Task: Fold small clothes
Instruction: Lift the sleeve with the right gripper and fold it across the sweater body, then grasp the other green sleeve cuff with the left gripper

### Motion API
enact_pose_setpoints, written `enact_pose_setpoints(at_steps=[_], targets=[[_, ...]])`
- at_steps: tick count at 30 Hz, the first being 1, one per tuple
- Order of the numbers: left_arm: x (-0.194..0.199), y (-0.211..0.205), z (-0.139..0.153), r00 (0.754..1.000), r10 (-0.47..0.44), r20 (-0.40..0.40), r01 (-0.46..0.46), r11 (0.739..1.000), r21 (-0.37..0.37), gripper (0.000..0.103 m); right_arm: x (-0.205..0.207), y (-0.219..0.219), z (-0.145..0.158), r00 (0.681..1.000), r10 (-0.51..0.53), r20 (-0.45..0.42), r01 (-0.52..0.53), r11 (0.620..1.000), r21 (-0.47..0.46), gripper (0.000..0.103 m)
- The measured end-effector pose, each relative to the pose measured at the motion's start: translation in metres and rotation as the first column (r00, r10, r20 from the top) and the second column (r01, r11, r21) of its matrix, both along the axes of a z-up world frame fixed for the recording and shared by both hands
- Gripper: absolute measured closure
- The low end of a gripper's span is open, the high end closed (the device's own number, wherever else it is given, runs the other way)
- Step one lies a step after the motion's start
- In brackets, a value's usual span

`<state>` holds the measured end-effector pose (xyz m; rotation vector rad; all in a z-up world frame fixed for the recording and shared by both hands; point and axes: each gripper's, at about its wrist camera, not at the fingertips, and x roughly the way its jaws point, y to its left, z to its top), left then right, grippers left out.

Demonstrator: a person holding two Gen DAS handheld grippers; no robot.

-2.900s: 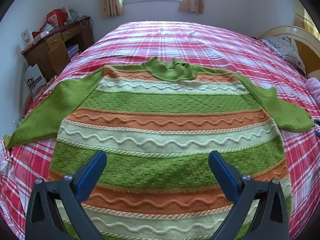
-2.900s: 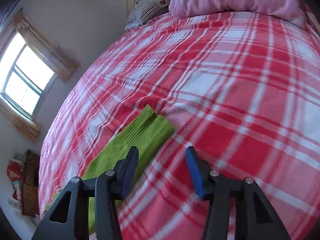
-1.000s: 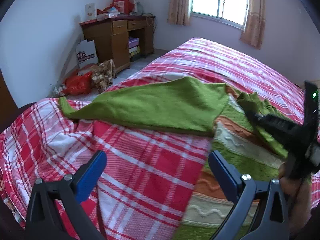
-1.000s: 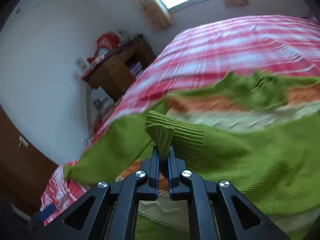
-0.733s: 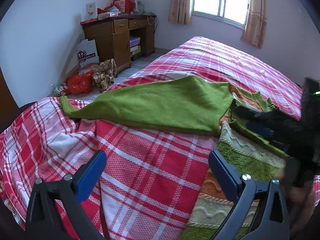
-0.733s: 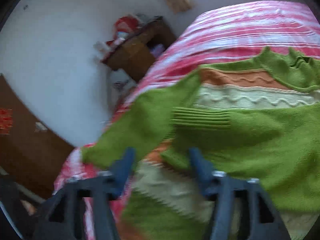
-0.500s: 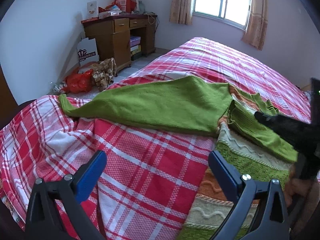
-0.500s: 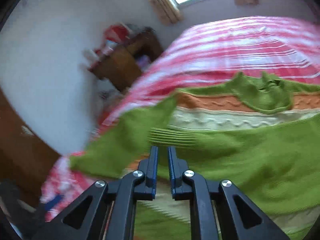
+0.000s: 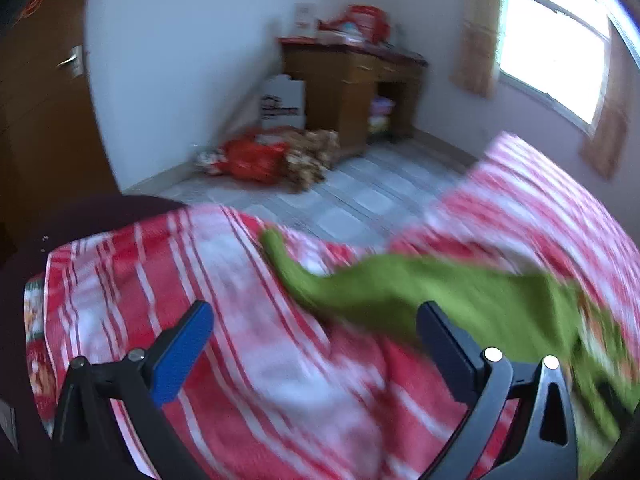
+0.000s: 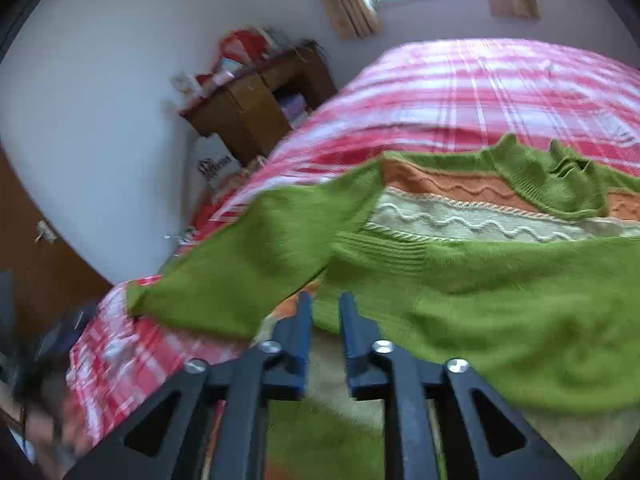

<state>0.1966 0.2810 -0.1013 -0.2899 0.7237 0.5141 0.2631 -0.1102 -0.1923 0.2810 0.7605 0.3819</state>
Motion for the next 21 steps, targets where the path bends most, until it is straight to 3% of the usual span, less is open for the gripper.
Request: enact_pose_setpoints(at_steps=[1, 2, 3, 5, 8, 10, 11, 14, 15, 17, 19, 21], targets=[[0.010, 0.011, -0.002, 1.000, 0.012, -0.014, -0.012, 1.000, -0.013, 0.002, -0.012, -0.002, 0.004, 1.000, -0.004, 0.029, 0.004, 1.000, 0.005, 0.047], [0.018, 0.017, -0.005, 1.000, 0.015, -0.024, -0.015, 1.000, -0.021, 0.007, -0.021, -0.003, 0.007, 0.999, -0.006, 0.052, 0.005, 1.000, 0.012, 0.044], [0.027, 0.021, -0.010, 0.999, 0.020, -0.039, -0.020, 1.000, -0.022, 0.011, -0.031, -0.005, 0.009, 0.997, -0.005, 0.079, 0.004, 1.000, 0.013, 0.043], [0.047, 0.030, -0.023, 0.995, 0.039, -0.095, -0.040, 0.999, -0.011, 0.027, -0.042, -0.003, 0.010, 0.995, -0.005, 0.104, 0.006, 1.000, -0.008, 0.043], [0.070, 0.032, -0.050, 0.983, 0.044, -0.181, -0.049, 0.999, -0.020, 0.039, -0.049, -0.001, 0.006, 0.994, -0.010, 0.111, 0.014, 0.999, -0.035, 0.043], [0.077, 0.029, -0.062, 0.977, 0.045, -0.211, -0.054, 0.998, -0.039, 0.039, -0.047, -0.002, -0.001, 0.996, -0.009, 0.086, 0.013, 0.999, -0.044, 0.043], [0.078, 0.025, -0.063, 0.977, 0.064, -0.204, -0.064, 0.998, 0.004, 0.039, -0.048, -0.003, -0.006, 0.997, -0.010, 0.074, 0.013, 0.999, -0.044, 0.043], [0.080, 0.019, -0.065, 0.979, 0.064, -0.193, -0.065, 0.998, 0.003, 0.040, -0.046, -0.005, -0.022, 0.999, -0.019, 0.037, 0.021, 0.999, -0.048, 0.043], [0.079, 0.020, -0.065, 0.981, 0.063, -0.181, -0.064, 0.998, -0.002, 0.045, -0.045, -0.006, -0.029, 1.000, -0.022, 0.021, 0.023, 0.999, -0.049, 0.043], [0.081, 0.027, -0.074, 0.983, 0.038, -0.182, -0.055, 0.995, -0.087, 0.099, -0.044, -0.008, -0.038, 1.000, -0.025, -0.011, 0.024, 0.999, -0.029, 0.043], [0.085, 0.036, -0.084, 0.980, 0.024, -0.197, -0.061, 0.980, -0.188, 0.097, -0.045, -0.013, -0.038, 0.999, -0.032, -0.005, 0.032, 0.999, -0.001, 0.043], [0.081, 0.037, -0.082, 0.983, 0.035, -0.178, -0.072, 0.976, -0.205, 0.097, -0.044, -0.016, -0.040, 0.999, -0.035, -0.012, 0.035, 0.999, 0.017, 0.043]])
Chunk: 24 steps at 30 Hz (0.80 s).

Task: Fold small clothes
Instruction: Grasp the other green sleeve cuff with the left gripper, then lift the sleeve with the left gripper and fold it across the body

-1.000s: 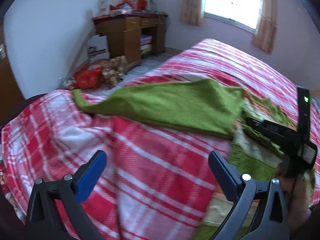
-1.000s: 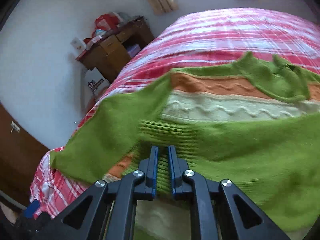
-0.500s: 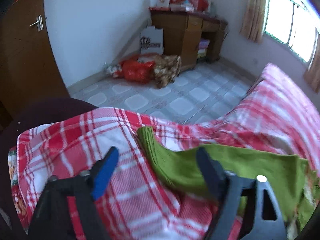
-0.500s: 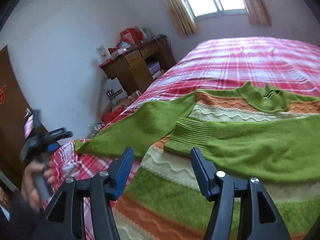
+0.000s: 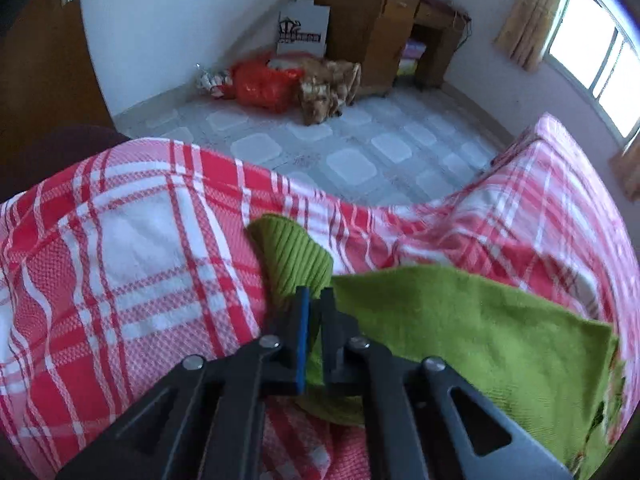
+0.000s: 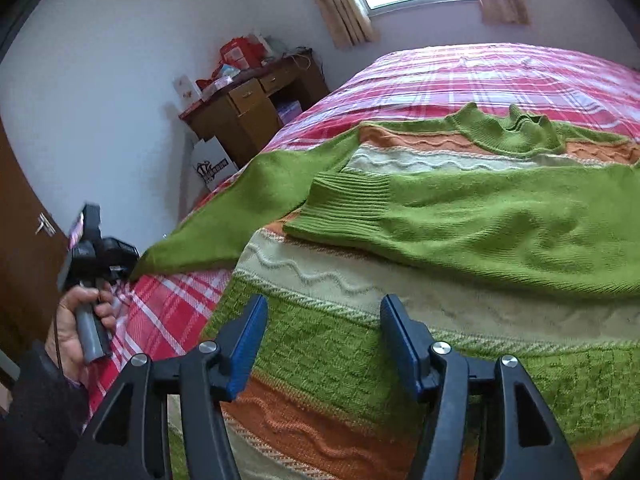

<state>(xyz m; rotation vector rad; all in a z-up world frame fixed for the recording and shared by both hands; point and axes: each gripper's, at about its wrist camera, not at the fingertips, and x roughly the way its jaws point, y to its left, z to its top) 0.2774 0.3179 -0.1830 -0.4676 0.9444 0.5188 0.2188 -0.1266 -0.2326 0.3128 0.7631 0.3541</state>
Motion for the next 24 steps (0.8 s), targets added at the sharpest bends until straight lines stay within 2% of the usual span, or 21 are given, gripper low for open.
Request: enact_pose_setpoints(at_steps=[3, 6, 8, 10, 12, 13, 15, 17, 19, 22, 24], targets=[[-0.005, -0.005, 0.006, 1.000, 0.006, 0.027, -0.006, 1.000, 0.021, 0.098, -0.002, -0.001, 0.000, 1.000, 0.002, 0.009, -0.002, 1.000, 0.013, 0.043], [-0.009, -0.019, 0.023, 0.996, -0.007, 0.090, -0.003, 0.995, 0.103, 0.098, -0.003, -0.006, -0.002, 1.000, 0.004, 0.010, -0.005, 0.999, 0.050, 0.043], [-0.011, -0.036, 0.039, 0.988, -0.054, 0.143, 0.032, 0.988, 0.153, 0.098, -0.002, -0.008, -0.002, 1.000, 0.006, 0.008, -0.006, 0.998, 0.066, 0.043], [-0.017, -0.051, 0.058, 0.973, -0.111, 0.203, 0.078, 0.983, 0.165, 0.099, -0.001, -0.010, -0.003, 1.000, 0.006, 0.007, -0.007, 0.996, 0.085, 0.043], [-0.025, -0.082, 0.087, 0.932, -0.214, 0.294, 0.158, 0.966, 0.203, 0.099, 0.000, -0.012, -0.004, 1.000, 0.004, 0.007, -0.005, 0.994, 0.107, 0.043], [-0.029, -0.095, 0.096, 0.915, -0.253, 0.315, 0.187, 0.956, 0.225, 0.099, 0.000, -0.013, -0.004, 1.000, 0.004, 0.006, -0.005, 0.993, 0.115, 0.043], [-0.038, -0.131, 0.119, 0.862, -0.354, 0.363, 0.265, 0.925, 0.272, 0.099, 0.000, -0.015, -0.004, 1.000, 0.003, 0.007, -0.004, 0.992, 0.127, 0.043], [-0.047, -0.165, 0.132, 0.817, -0.432, 0.381, 0.328, 0.893, 0.310, 0.099, -0.001, -0.015, -0.004, 1.000, 0.003, 0.009, -0.004, 0.991, 0.131, 0.043], [-0.051, -0.194, 0.133, 0.797, -0.482, 0.363, 0.378, 0.868, 0.321, 0.098, -0.001, -0.015, -0.004, 1.000, 0.003, 0.009, -0.004, 0.991, 0.136, 0.043], [-0.049, -0.200, 0.124, 0.813, -0.490, 0.315, 0.408, 0.865, 0.292, 0.096, -0.001, -0.017, -0.004, 1.000, 0.006, 0.009, -0.007, 0.990, 0.143, 0.043], [-0.043, -0.191, 0.119, 0.851, -0.457, 0.261, 0.370, 0.872, 0.321, 0.091, -0.001, -0.017, -0.005, 1.000, 0.008, 0.009, -0.009, 0.988, 0.152, 0.043]])
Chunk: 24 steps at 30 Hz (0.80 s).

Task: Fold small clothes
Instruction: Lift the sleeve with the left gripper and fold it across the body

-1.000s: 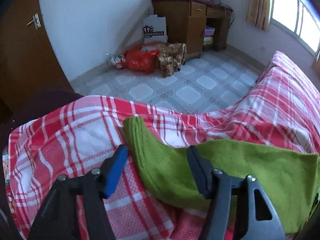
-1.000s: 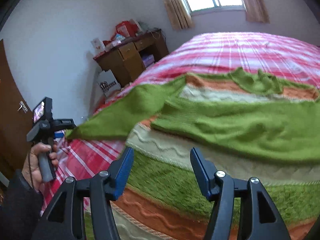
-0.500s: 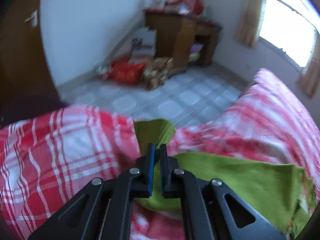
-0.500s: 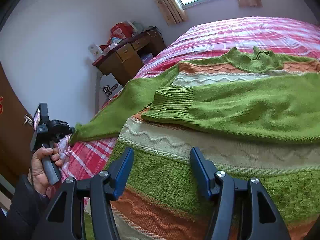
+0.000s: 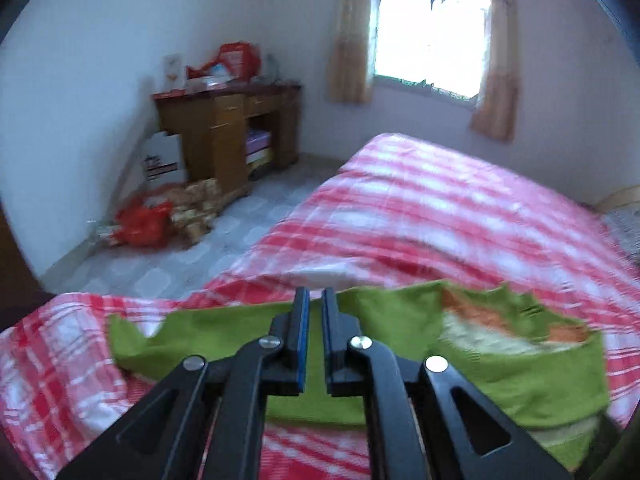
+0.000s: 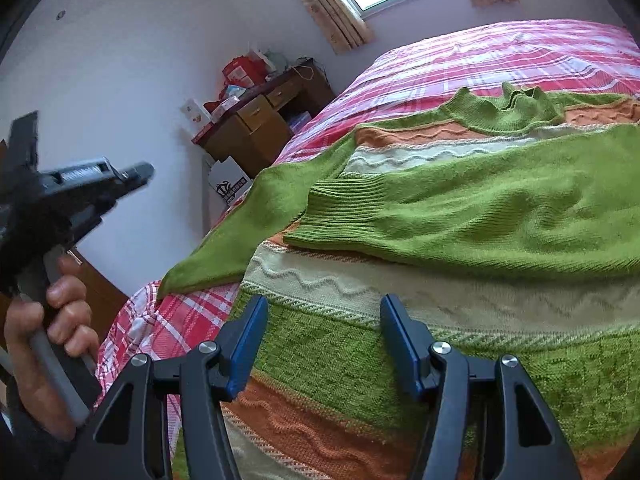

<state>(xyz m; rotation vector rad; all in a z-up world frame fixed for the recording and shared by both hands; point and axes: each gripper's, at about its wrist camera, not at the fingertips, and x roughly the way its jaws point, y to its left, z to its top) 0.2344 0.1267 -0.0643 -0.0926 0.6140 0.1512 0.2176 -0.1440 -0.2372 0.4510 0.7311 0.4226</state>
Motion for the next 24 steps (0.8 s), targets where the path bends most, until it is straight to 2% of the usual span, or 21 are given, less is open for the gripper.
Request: enact_pose_setpoints(at_steps=[1, 2, 3, 4, 6, 8, 10, 11, 13, 15, 16, 17, 19, 21, 24], targets=[[0.003, 0.009, -0.001, 0.999, 0.047, -0.012, -0.047, 0.998, 0.031, 0.086, 0.000, -0.001, -0.001, 1.000, 0.001, 0.000, -0.001, 1.000, 0.003, 0.043], [0.007, 0.021, -0.003, 0.993, 0.110, -0.034, -0.108, 0.992, 0.058, 0.058, 0.000, -0.001, -0.001, 1.000, 0.001, 0.000, -0.001, 1.000, 0.005, 0.043], [0.011, 0.037, -0.005, 0.983, 0.175, -0.062, -0.171, 0.983, 0.074, 0.034, 0.000, -0.001, -0.001, 1.000, 0.001, -0.001, -0.001, 1.000, 0.004, 0.043], [0.014, 0.054, -0.008, 0.965, 0.245, -0.089, -0.238, 0.968, 0.085, 0.000, 0.000, -0.002, -0.001, 1.000, 0.002, -0.001, -0.002, 1.000, 0.003, 0.043], [0.021, 0.096, -0.017, 0.909, 0.404, -0.105, -0.392, 0.912, 0.120, 0.007, 0.001, -0.001, -0.001, 1.000, 0.002, -0.001, -0.002, 1.000, 0.001, 0.043], [0.037, 0.126, -0.028, 0.867, 0.471, -0.165, -0.453, 0.881, 0.137, 0.008, 0.001, -0.001, -0.001, 1.000, 0.003, -0.001, -0.003, 1.000, 0.003, 0.043], [0.051, 0.142, -0.041, 0.835, 0.509, -0.208, -0.490, 0.860, 0.141, 0.008, 0.001, -0.001, -0.001, 1.000, 0.003, -0.002, -0.003, 1.000, 0.004, 0.043], [0.061, 0.153, -0.050, 0.811, 0.537, -0.234, -0.511, 0.844, 0.164, 0.013, 0.001, -0.001, -0.001, 1.000, 0.003, -0.002, -0.003, 1.000, 0.004, 0.043], [0.075, 0.160, -0.068, 0.770, 0.572, -0.282, -0.534, 0.820, 0.206, 0.022, 0.001, -0.001, -0.001, 1.000, 0.004, -0.002, -0.004, 1.000, 0.005, 0.043], [0.091, 0.161, -0.088, 0.731, 0.587, -0.348, -0.523, 0.809, 0.268, 0.027, 0.001, -0.001, -0.001, 1.000, 0.004, -0.003, -0.004, 1.000, 0.006, 0.043], [0.098, 0.160, -0.097, 0.694, 0.617, -0.370, -0.522, 0.786, 0.331, 0.032, 0.001, -0.001, -0.001, 1.000, 0.004, -0.003, -0.004, 1.000, 0.005, 0.043], [0.103, 0.160, -0.106, 0.660, 0.645, -0.384, -0.518, 0.762, 0.390, 0.032, 0.001, -0.001, -0.001, 1.000, 0.005, -0.003, -0.005, 1.000, 0.004, 0.043], [0.111, 0.156, -0.118, 0.614, 0.681, -0.399, -0.498, 0.726, 0.474, 0.032, 0.001, -0.001, -0.001, 1.000, 0.005, -0.002, -0.005, 1.000, 0.006, 0.043], [0.109, 0.155, -0.120, 0.597, 0.697, -0.398, -0.507, 0.712, 0.486, 0.031, 0.001, -0.001, -0.001, 1.000, 0.006, -0.002, -0.006, 1.000, 0.011, 0.043], [0.105, 0.156, -0.116, 0.552, 0.735, -0.393, -0.547, 0.675, 0.495, 0.030, 0.002, -0.001, -0.001, 1.000, 0.007, -0.001, -0.007, 1.000, 0.015, 0.043]])
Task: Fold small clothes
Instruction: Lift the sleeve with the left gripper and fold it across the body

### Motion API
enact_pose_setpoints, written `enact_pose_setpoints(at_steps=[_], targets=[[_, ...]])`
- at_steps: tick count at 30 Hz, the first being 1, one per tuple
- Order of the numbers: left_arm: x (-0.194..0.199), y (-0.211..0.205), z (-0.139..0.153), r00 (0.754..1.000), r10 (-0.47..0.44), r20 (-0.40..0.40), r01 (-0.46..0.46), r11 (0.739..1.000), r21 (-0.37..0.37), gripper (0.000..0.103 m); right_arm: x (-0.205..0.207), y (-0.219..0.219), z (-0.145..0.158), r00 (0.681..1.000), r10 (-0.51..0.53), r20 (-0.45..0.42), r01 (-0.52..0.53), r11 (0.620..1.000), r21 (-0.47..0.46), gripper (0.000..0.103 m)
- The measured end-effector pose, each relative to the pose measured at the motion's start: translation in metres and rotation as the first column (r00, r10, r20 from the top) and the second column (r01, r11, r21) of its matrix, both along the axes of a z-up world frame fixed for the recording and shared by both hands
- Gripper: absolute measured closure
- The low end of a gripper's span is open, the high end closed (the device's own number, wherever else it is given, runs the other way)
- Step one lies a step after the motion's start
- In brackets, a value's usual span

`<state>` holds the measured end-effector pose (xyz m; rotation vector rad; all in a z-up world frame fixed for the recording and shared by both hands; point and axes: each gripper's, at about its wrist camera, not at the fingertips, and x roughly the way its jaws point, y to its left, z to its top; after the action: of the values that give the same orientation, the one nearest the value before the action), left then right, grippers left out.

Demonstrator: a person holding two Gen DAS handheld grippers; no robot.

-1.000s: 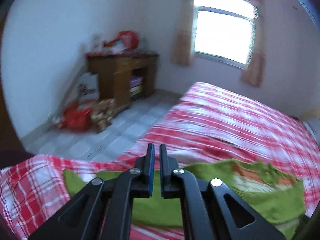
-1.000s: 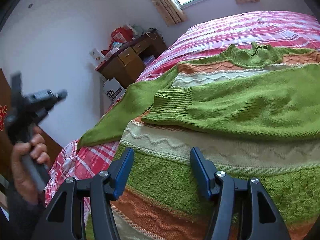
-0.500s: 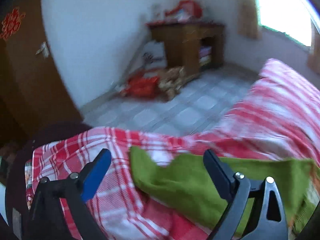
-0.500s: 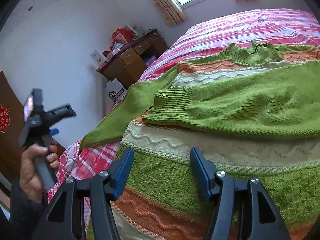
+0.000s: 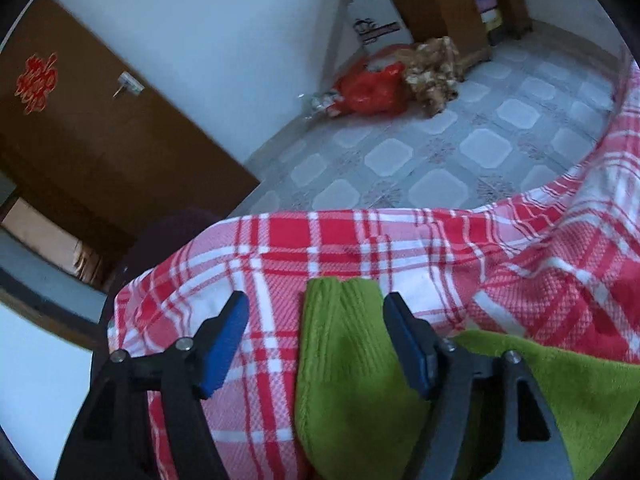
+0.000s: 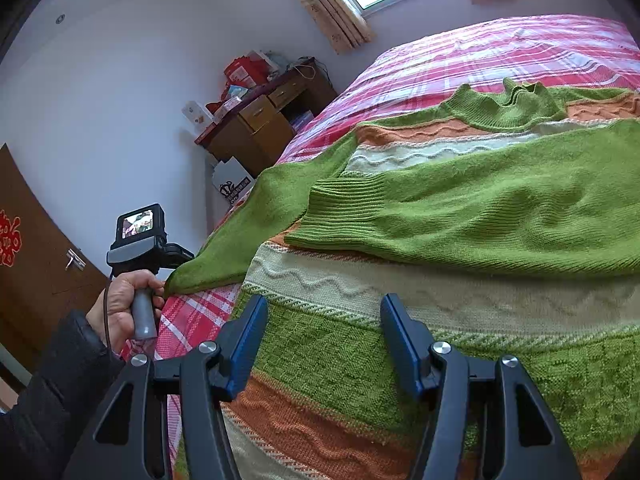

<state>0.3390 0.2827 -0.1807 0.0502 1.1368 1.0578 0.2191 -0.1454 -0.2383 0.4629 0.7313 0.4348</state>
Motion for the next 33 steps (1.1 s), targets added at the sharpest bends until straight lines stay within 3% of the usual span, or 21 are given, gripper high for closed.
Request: enact_pose_setpoints(at_steps=[3, 7, 11, 12, 13, 14, 16, 18, 20, 22, 25, 27, 28, 29, 30, 31, 33], targets=[[-0.001, 0.006, -0.003, 0.999, 0.036, 0.002, -0.036, 0.999, -0.013, 0.030, 0.000, -0.001, 0.000, 1.000, 0.000, 0.000, 0.000, 1.000, 0.002, 0.043], [-0.001, 0.007, -0.010, 0.999, 0.035, 0.033, -0.030, 0.992, -0.126, 0.052, -0.001, -0.001, -0.001, 1.000, 0.001, 0.002, -0.001, 1.000, 0.013, 0.043], [-0.004, 0.013, -0.010, 0.996, 0.072, 0.053, -0.062, 0.983, -0.170, 0.055, -0.001, -0.003, -0.001, 1.000, 0.003, 0.004, -0.003, 1.000, 0.020, 0.043], [-0.004, 0.014, -0.012, 0.995, 0.076, 0.060, -0.064, 0.982, -0.180, 0.061, -0.001, -0.003, -0.001, 1.000, 0.003, 0.004, -0.003, 1.000, 0.019, 0.043], [-0.003, 0.017, -0.016, 0.994, 0.082, 0.067, -0.068, 0.979, -0.194, 0.085, -0.001, -0.003, -0.001, 1.000, 0.003, 0.004, -0.003, 1.000, 0.019, 0.043], [-0.007, 0.022, -0.020, 0.993, 0.098, 0.065, -0.082, 0.973, -0.213, 0.094, -0.001, -0.003, -0.001, 1.000, 0.003, 0.005, -0.003, 1.000, 0.020, 0.043], [-0.015, 0.029, -0.025, 0.987, 0.113, 0.113, -0.079, 0.961, -0.266, 0.095, -0.001, -0.003, -0.001, 1.000, 0.003, 0.005, -0.003, 1.000, 0.020, 0.043], [-0.020, 0.025, -0.020, 0.980, 0.081, 0.180, -0.029, 0.962, -0.272, 0.096, -0.001, -0.003, -0.001, 1.000, 0.003, 0.006, -0.003, 1.000, 0.020, 0.043], [-0.027, 0.017, -0.005, 0.965, 0.058, 0.257, 0.018, 0.958, -0.287, 0.096, -0.001, -0.003, -0.001, 1.000, 0.003, 0.007, -0.003, 1.000, 0.022, 0.043], [-0.033, 0.002, 0.018, 0.941, 0.009, 0.338, 0.082, 0.964, -0.254, 0.097, -0.001, -0.003, 0.000, 1.000, 0.003, 0.008, -0.003, 1.000, 0.026, 0.043], [-0.046, -0.050, 0.064, 0.871, -0.168, 0.462, 0.248, 0.962, -0.117, 0.097, -0.001, -0.003, 0.000, 1.000, 0.002, 0.009, -0.002, 1.000, 0.029, 0.043], [-0.061, -0.092, 0.093, 0.794, -0.294, 0.532, 0.362, 0.932, -0.025, 0.097, -0.001, -0.003, 0.000, 1.000, 0.002, 0.009, -0.002, 1.000, 0.029, 0.043], [-0.067, -0.112, 0.105, 0.754, -0.351, 0.555, 0.419, 0.908, 0.005, 0.097, -0.001, -0.003, 0.000, 1.000, 0.002, 0.010, -0.002, 1.000, 0.031, 0.043], [-0.077, -0.142, 0.115, 0.700, -0.424, 0.575, 0.499, 0.866, 0.031, 0.097, -0.001, -0.004, 0.000, 1.000, 0.001, 0.010, -0.002, 0.999, 0.035, 0.043], [-0.083, -0.159, 0.120, 0.662, -0.464, 0.588, 0.550, 0.834, 0.040, 0.097, -0.001, -0.005, -0.001, 1.000, 0.000, 0.011, -0.001, 0.999, 0.040, 0.043], [-0.093, -0.182, 0.124, 0.611, -0.512, 0.603, 0.613, 0.789, 0.049, 0.096, -0.001, -0.005, -0.001, 1.000, -0.001, 0.012, 0.001, 0.999, 0.046, 0.043], [-0.106, -0.215, 0.123, 0.538, -0.575, 0.616, 0.706, 0.707, 0.043, 0.096, -0.001, -0.007, -0.001, 1.000, -0.003, 0.013, 0.002, 0.998, 0.059, 0.043]])
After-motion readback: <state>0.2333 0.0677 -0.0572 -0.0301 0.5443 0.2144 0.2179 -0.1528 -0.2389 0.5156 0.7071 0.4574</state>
